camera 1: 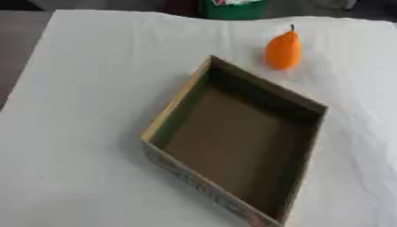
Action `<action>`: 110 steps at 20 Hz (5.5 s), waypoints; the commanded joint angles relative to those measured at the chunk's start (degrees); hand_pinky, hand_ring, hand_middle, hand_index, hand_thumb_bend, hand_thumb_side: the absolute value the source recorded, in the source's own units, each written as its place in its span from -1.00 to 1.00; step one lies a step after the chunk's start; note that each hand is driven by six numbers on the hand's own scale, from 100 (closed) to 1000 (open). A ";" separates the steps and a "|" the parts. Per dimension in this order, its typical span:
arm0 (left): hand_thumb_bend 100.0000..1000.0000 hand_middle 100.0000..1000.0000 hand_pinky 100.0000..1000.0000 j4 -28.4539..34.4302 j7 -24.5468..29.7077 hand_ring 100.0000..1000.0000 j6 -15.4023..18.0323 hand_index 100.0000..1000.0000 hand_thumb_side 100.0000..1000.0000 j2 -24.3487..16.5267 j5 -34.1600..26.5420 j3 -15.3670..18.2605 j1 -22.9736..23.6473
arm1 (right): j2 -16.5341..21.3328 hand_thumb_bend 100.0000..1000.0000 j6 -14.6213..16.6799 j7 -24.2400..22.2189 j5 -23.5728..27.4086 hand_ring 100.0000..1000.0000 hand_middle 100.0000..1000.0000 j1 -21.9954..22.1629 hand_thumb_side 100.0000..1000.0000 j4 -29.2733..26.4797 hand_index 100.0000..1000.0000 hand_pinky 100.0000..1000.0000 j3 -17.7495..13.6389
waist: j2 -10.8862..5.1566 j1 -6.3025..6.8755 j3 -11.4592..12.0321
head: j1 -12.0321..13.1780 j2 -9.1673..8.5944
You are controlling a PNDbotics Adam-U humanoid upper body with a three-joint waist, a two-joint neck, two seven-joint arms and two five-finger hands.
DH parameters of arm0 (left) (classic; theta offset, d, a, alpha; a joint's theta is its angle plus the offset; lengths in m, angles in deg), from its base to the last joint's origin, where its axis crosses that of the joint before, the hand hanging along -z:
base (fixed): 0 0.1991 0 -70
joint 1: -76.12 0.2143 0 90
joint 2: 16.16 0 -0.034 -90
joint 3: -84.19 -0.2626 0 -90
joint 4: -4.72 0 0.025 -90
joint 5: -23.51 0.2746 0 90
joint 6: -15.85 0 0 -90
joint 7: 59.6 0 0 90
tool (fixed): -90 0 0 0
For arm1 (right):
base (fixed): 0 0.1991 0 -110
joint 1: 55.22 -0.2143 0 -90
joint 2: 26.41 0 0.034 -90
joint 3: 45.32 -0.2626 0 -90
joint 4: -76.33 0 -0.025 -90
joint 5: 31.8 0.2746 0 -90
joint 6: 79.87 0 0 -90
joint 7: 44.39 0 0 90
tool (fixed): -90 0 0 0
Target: Pick up objects on the table and place them in the box.
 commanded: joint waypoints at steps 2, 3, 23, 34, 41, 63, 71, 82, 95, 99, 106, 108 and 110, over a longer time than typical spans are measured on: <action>-1.00 0.24 -0.27 1.12 0.40 0.07 0.07 0.20 0.44 -1.13 -0.18 -0.10 -0.55 | 0.77 -0.04 0.93 0.60 -3.41 0.72 0.68 -0.93 1.00 2.00 1.00 0.62 -0.02 | -0.76 -0.13 0.15 | -0.33 -1.03; -1.00 0.24 -0.27 1.12 0.41 0.07 0.08 0.20 0.44 -1.12 -0.20 -0.10 -0.57 | 0.58 -0.04 1.07 0.63 -3.71 0.72 0.68 -0.99 1.00 2.38 1.00 0.62 0.00 | -0.73 -0.14 0.18 | -0.32 -1.10; -1.00 0.24 -0.26 1.12 1.02 0.07 0.09 0.19 0.44 -0.95 -0.74 -0.58 -1.30 | -5.43 0.25 1.75 -2.42 -2.73 0.73 0.68 -7.42 1.00 6.09 1.00 0.70 2.00 | 0.43 0.00 1.87 | -2.44 -2.30; -1.00 0.24 -0.26 1.12 1.49 0.07 0.37 0.18 0.44 -0.84 -1.26 -0.89 -2.84 | -10.31 0.33 1.22 -3.57 -4.18 0.73 0.69 -11.49 0.96 10.02 1.00 0.74 1.23 | 2.90 -1.27 4.73 | -4.62 -5.18; -1.00 0.24 -0.26 1.12 1.89 0.07 0.46 0.18 0.44 -0.83 -1.50 -0.99 -3.38 | -11.12 0.42 1.11 -1.81 -4.55 0.73 0.70 -12.45 0.81 10.79 1.00 0.75 0.57 | 4.49 -1.70 6.02 | -6.07 -6.42; -1.00 0.24 -0.26 1.12 2.09 0.06 0.40 0.17 0.44 -0.56 -1.79 -0.95 -3.45 | -12.41 -0.26 1.32 -7.26 -6.63 0.63 0.41 -12.67 -0.06 7.67 0.77 0.69 2.39 | 5.32 -1.77 5.76 | -5.90 -5.58; -1.00 0.24 -0.27 1.12 1.97 0.06 0.43 0.17 0.43 -0.54 -1.79 -0.83 -3.37 | -12.33 -1.00 2.48 -6.31 -6.90 0.54 0.38 -12.35 -0.43 7.11 0.68 0.63 2.71 | 4.84 -1.61 5.55 | -5.83 -4.95; -1.00 0.24 -0.27 1.12 1.91 0.06 0.15 0.18 0.42 -0.65 -1.73 -0.94 -2.81 | -10.60 -1.00 1.74 -1.43 -0.54 0.45 0.14 -11.43 -0.30 1.95 0.46 0.58 3.93 | 3.02 -1.24 4.50 | -4.95 -3.48; -1.00 0.24 -0.27 1.12 1.82 0.06 -0.29 0.18 0.42 -1.05 -1.46 -1.07 -0.84 | -5.42 -1.00 -5.45 -2.37 12.95 0.42 0.12 -11.40 -0.35 -21.71 0.40 0.48 6.50 | -1.69 0.36 1.27 | -4.28 0.31; -1.00 0.24 -0.27 1.12 1.73 0.07 -0.26 0.19 0.42 -1.27 -1.36 -1.13 -0.57 | -4.63 -1.00 -6.80 -3.77 13.16 0.43 0.12 -10.92 -0.34 -31.21 0.39 0.44 8.90 | -2.76 0.65 0.70 | -4.22 0.74; -1.00 0.24 -0.28 1.12 0.07 0.07 0.35 0.20 0.42 -1.81 -1.26 -0.48 -0.57 | -4.23 -1.00 -7.91 -8.06 11.76 0.45 0.15 -9.66 -0.29 -43.87 0.39 0.41 14.35 | -3.64 0.69 0.75 | -4.09 1.60; -1.00 0.24 -0.28 1.12 -2.00 0.07 0.94 0.21 0.39 -1.89 -1.58 0.14 -0.68 | -3.78 -1.00 -7.89 -9.75 11.25 0.46 0.14 -9.59 -0.27 -46.08 0.38 0.40 16.19 | -3.71 0.50 0.94 | -4.38 1.70; -1.00 0.25 -0.28 1.12 -5.03 0.07 1.70 0.22 0.39 -2.01 -1.96 0.76 -0.80 | -3.80 -1.00 -7.82 -11.50 10.27 0.46 0.14 -9.77 -0.26 -47.15 0.38 0.39 17.84 | -3.78 0.39 1.16 | -4.68 1.73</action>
